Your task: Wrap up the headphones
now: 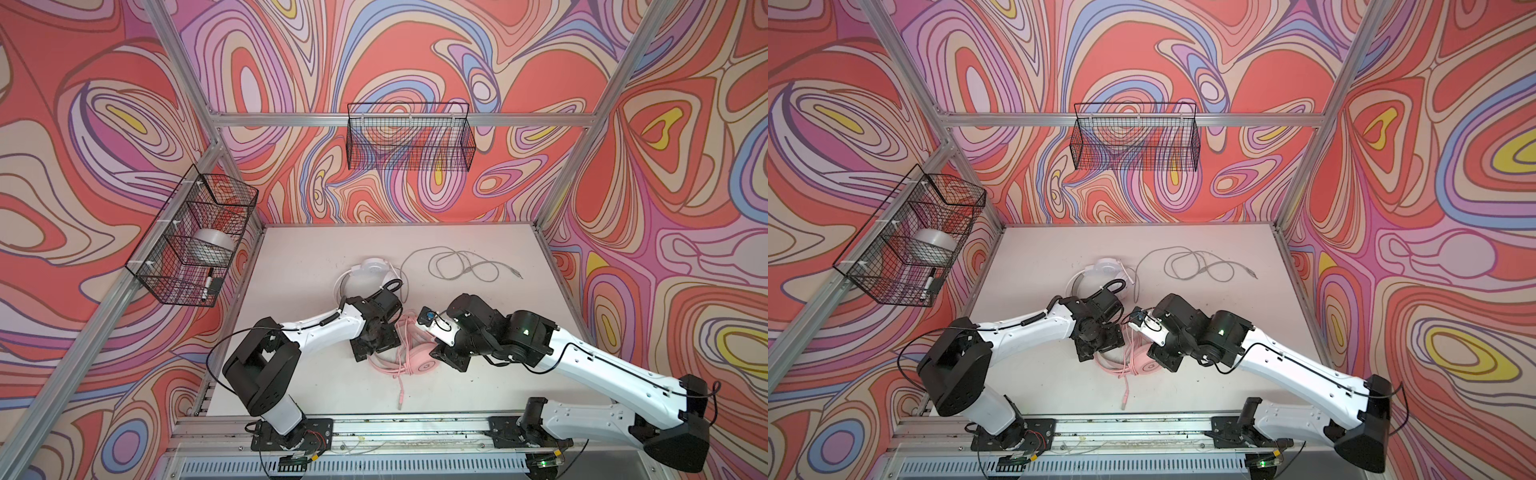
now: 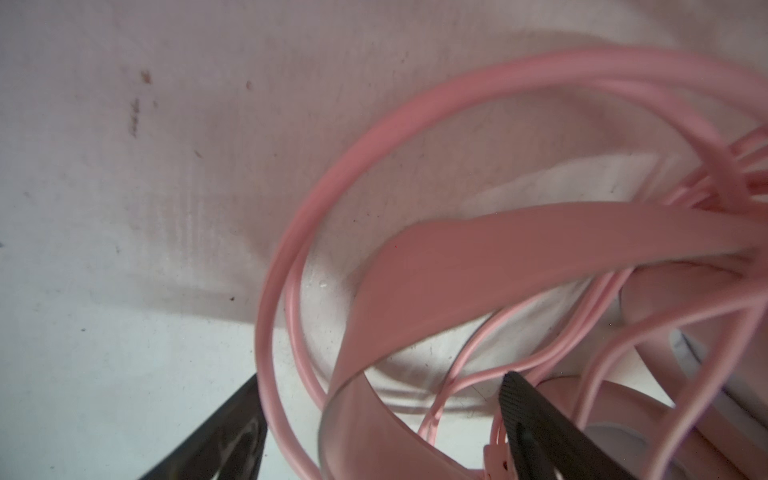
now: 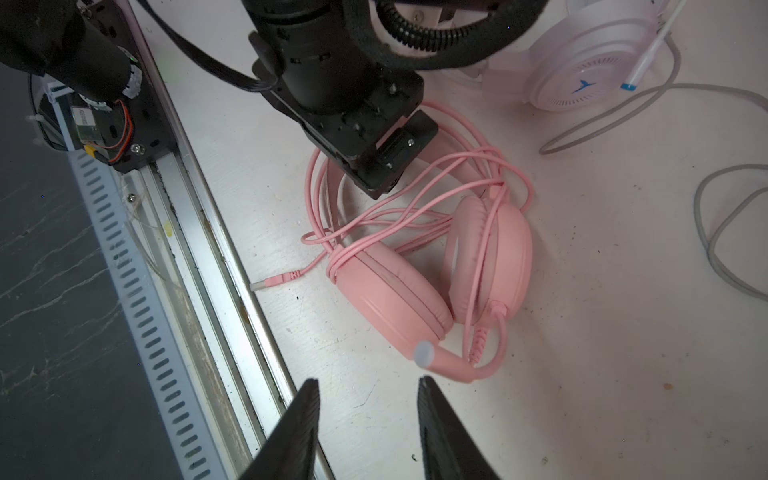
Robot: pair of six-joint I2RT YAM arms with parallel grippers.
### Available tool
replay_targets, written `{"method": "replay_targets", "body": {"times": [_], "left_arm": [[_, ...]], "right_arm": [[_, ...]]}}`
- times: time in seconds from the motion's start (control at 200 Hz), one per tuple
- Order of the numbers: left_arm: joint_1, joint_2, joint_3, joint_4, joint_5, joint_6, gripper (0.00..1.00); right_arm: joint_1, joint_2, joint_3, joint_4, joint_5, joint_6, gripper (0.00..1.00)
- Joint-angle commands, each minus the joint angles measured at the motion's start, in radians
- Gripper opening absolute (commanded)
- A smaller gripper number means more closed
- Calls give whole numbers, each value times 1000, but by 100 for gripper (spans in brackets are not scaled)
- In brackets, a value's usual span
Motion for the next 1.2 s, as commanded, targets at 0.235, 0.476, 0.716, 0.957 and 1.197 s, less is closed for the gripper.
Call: {"method": "replay_targets", "body": {"times": [0.235,0.476,0.716,0.957,1.197], "left_arm": [[-8,-51,105,-53,-30,46,100],[-8,-77,155,-108,-69,71,100],[-8,-39,120,-86,-60,76,98],[8,-91,161,-148,-136,86,94],[93,-209,209,-263,-196,131,97]], "right_arm": [[39,-37,-27,37,-53,-189,45],[81,24,1,-8,-37,-339,47],[86,55,0,11,-33,-383,47],[153,75,-42,42,-67,-475,48],[213,178,-32,43,-8,-592,51]]}}
